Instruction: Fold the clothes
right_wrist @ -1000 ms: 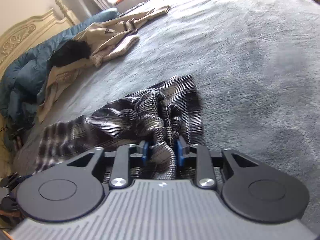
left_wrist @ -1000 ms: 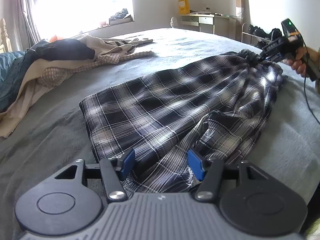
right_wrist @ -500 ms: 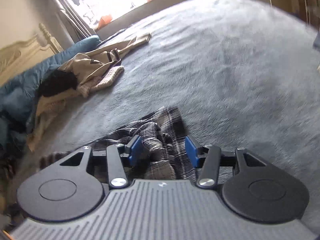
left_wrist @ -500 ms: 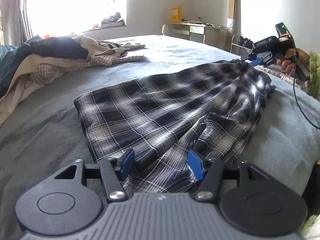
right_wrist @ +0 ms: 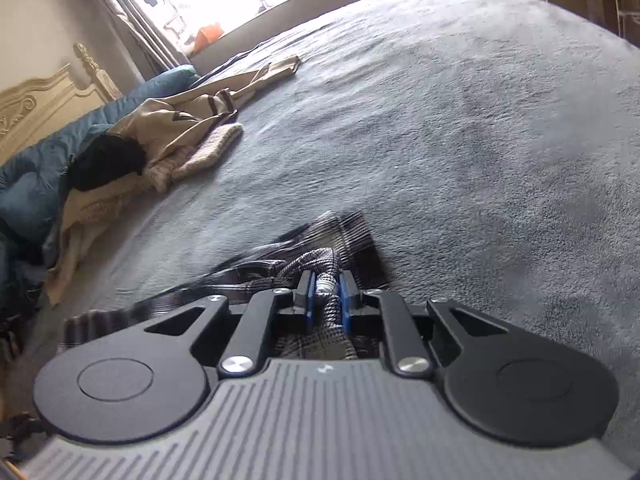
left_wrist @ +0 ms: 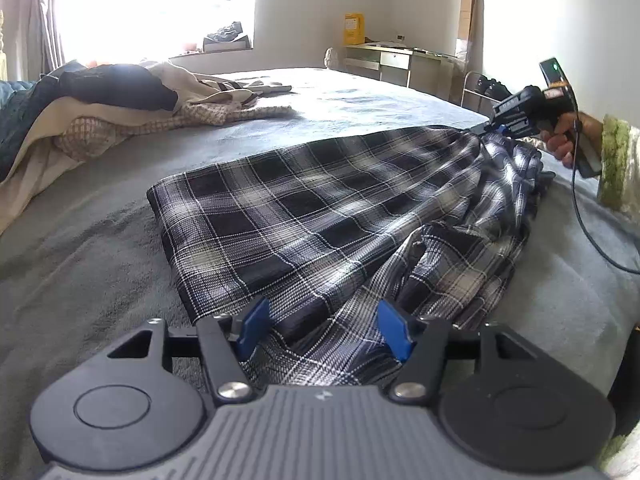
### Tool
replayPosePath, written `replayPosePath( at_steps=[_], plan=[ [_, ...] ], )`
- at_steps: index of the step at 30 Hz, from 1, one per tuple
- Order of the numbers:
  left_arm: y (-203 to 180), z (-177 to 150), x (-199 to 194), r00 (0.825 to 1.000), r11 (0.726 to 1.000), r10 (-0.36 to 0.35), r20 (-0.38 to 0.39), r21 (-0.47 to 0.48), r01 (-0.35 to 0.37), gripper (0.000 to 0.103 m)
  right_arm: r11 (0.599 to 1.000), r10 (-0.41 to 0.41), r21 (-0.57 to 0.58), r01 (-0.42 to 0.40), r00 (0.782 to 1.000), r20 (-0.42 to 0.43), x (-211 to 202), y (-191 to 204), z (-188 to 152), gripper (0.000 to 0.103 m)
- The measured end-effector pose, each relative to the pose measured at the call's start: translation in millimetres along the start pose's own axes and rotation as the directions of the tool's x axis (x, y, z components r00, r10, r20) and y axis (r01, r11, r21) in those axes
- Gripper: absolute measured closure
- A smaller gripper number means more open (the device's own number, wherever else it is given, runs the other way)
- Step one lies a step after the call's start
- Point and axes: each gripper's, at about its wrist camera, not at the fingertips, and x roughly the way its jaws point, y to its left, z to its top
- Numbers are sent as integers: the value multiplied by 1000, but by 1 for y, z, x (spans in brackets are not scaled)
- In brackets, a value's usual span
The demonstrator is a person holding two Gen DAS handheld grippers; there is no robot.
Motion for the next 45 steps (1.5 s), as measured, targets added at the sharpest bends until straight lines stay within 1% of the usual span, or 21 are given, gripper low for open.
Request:
replayPosePath(
  at_steps=[2,3,7,9,12,13,15,17,18,20,23,24,28,30,33,34,36,39,41,42,45],
  plan=[
    [0,0,-2,1000,1000,2,0,-4,-2,41,999,-10,39,9,1000,29,-7,-3,1,77],
    [0,0,-4,1000,1000,4,1,-5,-4,41,998,-14,61,12,999,43,-11,-5,1,77],
    [6,-1,-17,1000,1000,14,15,-26,-14,41,999,-32,36,26,986,167,-62,14,3,76],
    [9,-3,-26,999,999,19,27,-42,-18,41,998,-26,-58,36,985,171,-85,36,-4,76],
    [10,-9,-36,999,998,16,44,-54,-13,41,971,-26,-235,53,993,116,-101,74,-35,77],
    [11,-11,-40,999,998,11,48,-59,-8,41,958,-42,-278,67,995,93,-100,82,-47,77],
    [9,-14,-44,999,998,6,48,-63,-3,41,950,-95,-293,104,995,44,-88,85,-69,77],
    [9,-18,-50,999,998,-1,52,-66,5,41,932,-203,-305,193,979,0,-68,82,-85,82],
    [9,-19,-53,998,998,-6,56,-69,10,41,914,-259,-324,243,966,-8,-61,81,-93,83],
    [11,-25,-62,998,998,1,64,-70,3,41,888,-299,-351,296,953,46,-65,95,-100,80],
    [18,-35,-73,997,996,16,74,-89,-10,41,882,-172,-415,222,973,154,-97,147,-117,79],
    [23,-39,-75,997,993,18,74,-114,-9,41,874,-126,-449,184,979,157,-100,164,-129,78],
    [45,-49,-83,997,975,11,77,-222,6,45,809,55,-588,23,992,115,-104,235,-180,73],
    [55,-52,-86,996,961,-5,88,-274,29,45,758,89,-652,-14,993,83,-96,266,-200,73],
    [68,-51,-87,993,933,-48,107,-349,83,49,739,124,-671,-58,991,51,-84,291,-200,73],
    [72,-50,-84,991,922,-68,117,-373,107,50,747,129,-662,-61,990,54,-82,298,-198,73],
    [76,-47,-74,989,909,-91,119,-396,132,52,793,140,-603,-83,989,47,-75,314,-179,73],
    [78,-45,-54,988,900,-112,106,-412,146,59,859,183,-486,-160,983,-2,-54,339,-149,63],
    [79,-46,-41,985,891,-135,105,-423,167,61,876,219,-431,-219,974,-48,-35,359,-137,54],
    [79,-48,-37,983,886,-145,108,-428,178,63,874,222,-424,-238,971,-87,-22,373,-133,53],
    [81,-56,-33,979,877,-159,126,-439,198,68,868,168,-444,-222,973,-159,28,413,-124,50]
  ],
)
